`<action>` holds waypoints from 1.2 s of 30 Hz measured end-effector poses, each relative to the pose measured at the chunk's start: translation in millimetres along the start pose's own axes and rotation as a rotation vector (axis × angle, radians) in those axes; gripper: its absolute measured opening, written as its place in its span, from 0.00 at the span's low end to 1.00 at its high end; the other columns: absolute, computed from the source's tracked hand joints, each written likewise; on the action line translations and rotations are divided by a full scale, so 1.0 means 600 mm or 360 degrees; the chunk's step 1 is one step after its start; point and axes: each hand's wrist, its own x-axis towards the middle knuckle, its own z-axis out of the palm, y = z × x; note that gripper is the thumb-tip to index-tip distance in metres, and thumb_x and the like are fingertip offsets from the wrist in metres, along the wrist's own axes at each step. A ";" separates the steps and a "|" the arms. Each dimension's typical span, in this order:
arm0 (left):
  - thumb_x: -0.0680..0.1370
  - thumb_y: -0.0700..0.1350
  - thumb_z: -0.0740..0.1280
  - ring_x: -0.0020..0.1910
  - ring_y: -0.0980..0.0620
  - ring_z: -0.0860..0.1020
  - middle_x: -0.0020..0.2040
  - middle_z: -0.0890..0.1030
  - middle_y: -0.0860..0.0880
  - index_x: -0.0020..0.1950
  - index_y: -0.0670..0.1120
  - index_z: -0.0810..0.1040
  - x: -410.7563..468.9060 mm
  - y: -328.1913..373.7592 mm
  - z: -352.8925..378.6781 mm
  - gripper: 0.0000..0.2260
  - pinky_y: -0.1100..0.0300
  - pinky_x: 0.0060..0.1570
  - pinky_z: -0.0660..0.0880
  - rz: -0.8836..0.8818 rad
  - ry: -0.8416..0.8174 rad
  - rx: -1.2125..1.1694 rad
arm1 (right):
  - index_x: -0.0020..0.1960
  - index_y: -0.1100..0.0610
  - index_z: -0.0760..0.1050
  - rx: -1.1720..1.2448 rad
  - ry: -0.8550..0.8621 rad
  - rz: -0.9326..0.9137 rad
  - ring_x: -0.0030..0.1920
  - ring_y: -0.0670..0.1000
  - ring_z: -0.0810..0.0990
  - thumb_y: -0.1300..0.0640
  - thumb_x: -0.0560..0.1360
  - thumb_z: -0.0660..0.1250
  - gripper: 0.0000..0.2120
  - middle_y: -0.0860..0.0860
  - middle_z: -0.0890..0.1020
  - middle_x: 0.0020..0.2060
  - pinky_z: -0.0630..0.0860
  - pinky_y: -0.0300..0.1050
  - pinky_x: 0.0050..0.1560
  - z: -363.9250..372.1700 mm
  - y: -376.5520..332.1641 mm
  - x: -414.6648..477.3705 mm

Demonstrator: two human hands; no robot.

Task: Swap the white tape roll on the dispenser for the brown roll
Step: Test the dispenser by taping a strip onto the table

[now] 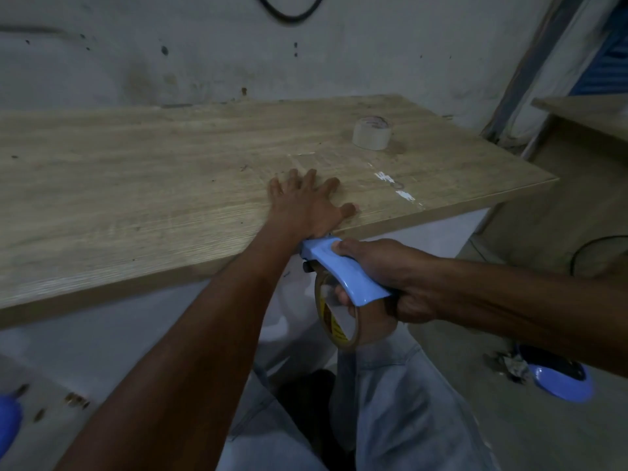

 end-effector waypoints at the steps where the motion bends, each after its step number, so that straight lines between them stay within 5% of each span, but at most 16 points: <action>1: 0.74 0.75 0.49 0.81 0.39 0.45 0.83 0.51 0.47 0.80 0.61 0.55 0.000 0.000 -0.001 0.37 0.32 0.74 0.41 0.0003 -0.0009 0.0003 | 0.44 0.65 0.74 0.0004 -0.0004 -0.0001 0.16 0.49 0.76 0.51 0.82 0.63 0.17 0.57 0.77 0.19 0.73 0.36 0.17 0.000 0.000 0.000; 22: 0.75 0.74 0.48 0.81 0.40 0.48 0.83 0.53 0.46 0.80 0.60 0.55 -0.008 0.002 -0.003 0.36 0.31 0.74 0.43 0.0000 -0.0013 0.0043 | 0.42 0.65 0.74 -0.0019 -0.0005 0.0006 0.14 0.48 0.75 0.52 0.82 0.63 0.17 0.55 0.77 0.17 0.73 0.36 0.16 -0.019 -0.002 0.010; 27: 0.75 0.74 0.46 0.81 0.40 0.50 0.83 0.54 0.46 0.80 0.60 0.55 -0.012 0.004 -0.003 0.36 0.31 0.74 0.45 0.0013 0.0034 0.0073 | 0.50 0.62 0.77 -0.0086 -0.0041 0.0113 0.22 0.46 0.79 0.52 0.82 0.62 0.13 0.54 0.79 0.34 0.74 0.35 0.19 0.006 0.049 0.021; 30: 0.74 0.75 0.46 0.81 0.40 0.49 0.83 0.54 0.46 0.80 0.61 0.55 -0.014 0.001 -0.003 0.36 0.31 0.74 0.45 0.0006 0.0036 0.0078 | 0.41 0.61 0.75 -0.0067 -0.0096 0.0074 0.22 0.47 0.77 0.54 0.82 0.63 0.14 0.53 0.80 0.26 0.75 0.35 0.20 0.004 0.050 0.018; 36: 0.72 0.78 0.48 0.81 0.42 0.40 0.83 0.44 0.46 0.82 0.59 0.50 -0.009 0.000 -0.001 0.42 0.31 0.74 0.39 -0.0099 0.0051 0.0005 | 0.43 0.65 0.74 -0.0047 -0.0064 0.0014 0.17 0.49 0.77 0.52 0.82 0.64 0.17 0.56 0.79 0.19 0.76 0.37 0.20 -0.017 0.025 0.008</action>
